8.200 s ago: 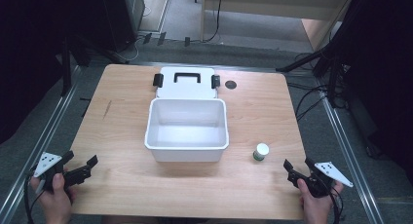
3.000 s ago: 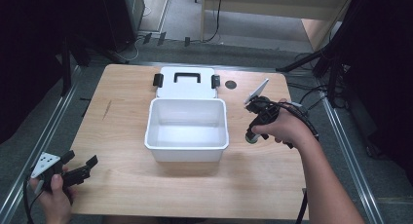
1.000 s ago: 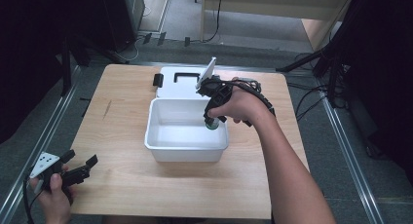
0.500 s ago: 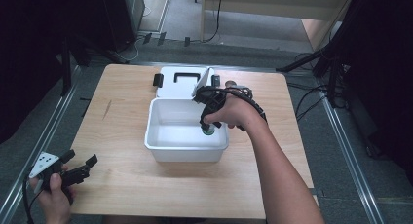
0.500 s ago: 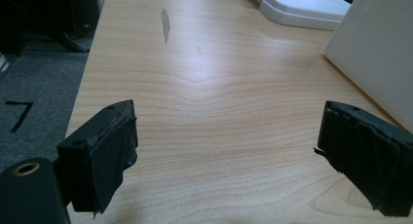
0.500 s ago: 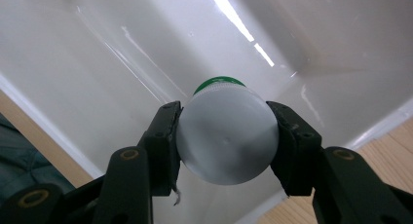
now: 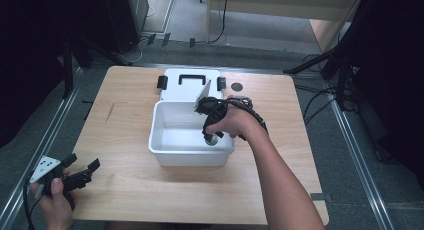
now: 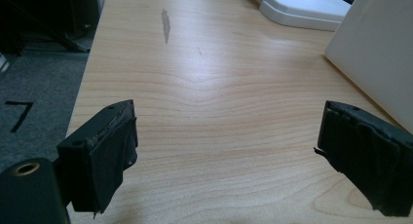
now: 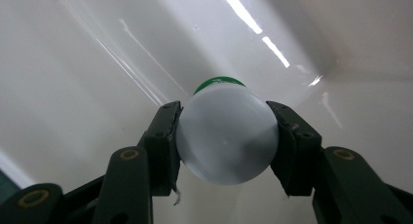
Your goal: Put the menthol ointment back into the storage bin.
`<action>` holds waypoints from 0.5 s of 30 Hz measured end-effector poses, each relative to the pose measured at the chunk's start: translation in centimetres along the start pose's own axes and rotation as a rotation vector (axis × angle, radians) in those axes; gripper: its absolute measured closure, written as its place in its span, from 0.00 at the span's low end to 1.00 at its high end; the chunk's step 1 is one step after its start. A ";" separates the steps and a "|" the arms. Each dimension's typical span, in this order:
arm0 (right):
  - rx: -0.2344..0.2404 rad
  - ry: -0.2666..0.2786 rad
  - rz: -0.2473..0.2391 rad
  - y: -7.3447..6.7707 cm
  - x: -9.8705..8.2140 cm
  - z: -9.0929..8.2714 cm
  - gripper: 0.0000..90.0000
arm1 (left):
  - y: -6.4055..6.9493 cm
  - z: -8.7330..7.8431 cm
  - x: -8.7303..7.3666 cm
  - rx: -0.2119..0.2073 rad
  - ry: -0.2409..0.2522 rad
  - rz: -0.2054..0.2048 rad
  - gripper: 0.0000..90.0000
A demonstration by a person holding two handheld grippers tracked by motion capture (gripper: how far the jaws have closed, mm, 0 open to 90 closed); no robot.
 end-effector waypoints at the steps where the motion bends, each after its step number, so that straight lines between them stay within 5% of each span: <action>1: -0.001 -0.006 -0.004 0.0 0.0 0.2 0.57 | 0.0 0.0 0.0 0.000 -0.001 0.002 0.09; 15: 0.014 -0.018 -0.002 -0.1 -0.1 2.3 0.57 | 0.0 0.0 0.0 0.001 -0.003 -0.001 0.09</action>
Point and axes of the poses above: each handheld gripper's, and its own axes: z roughly forward along the jaws, x roughly out of its top, y roughly to its right, the point moved 7 cm from there along z, roughly forward along the jaws, and after that the axes turned 7 degrees about -z, right-handed, at the moved point
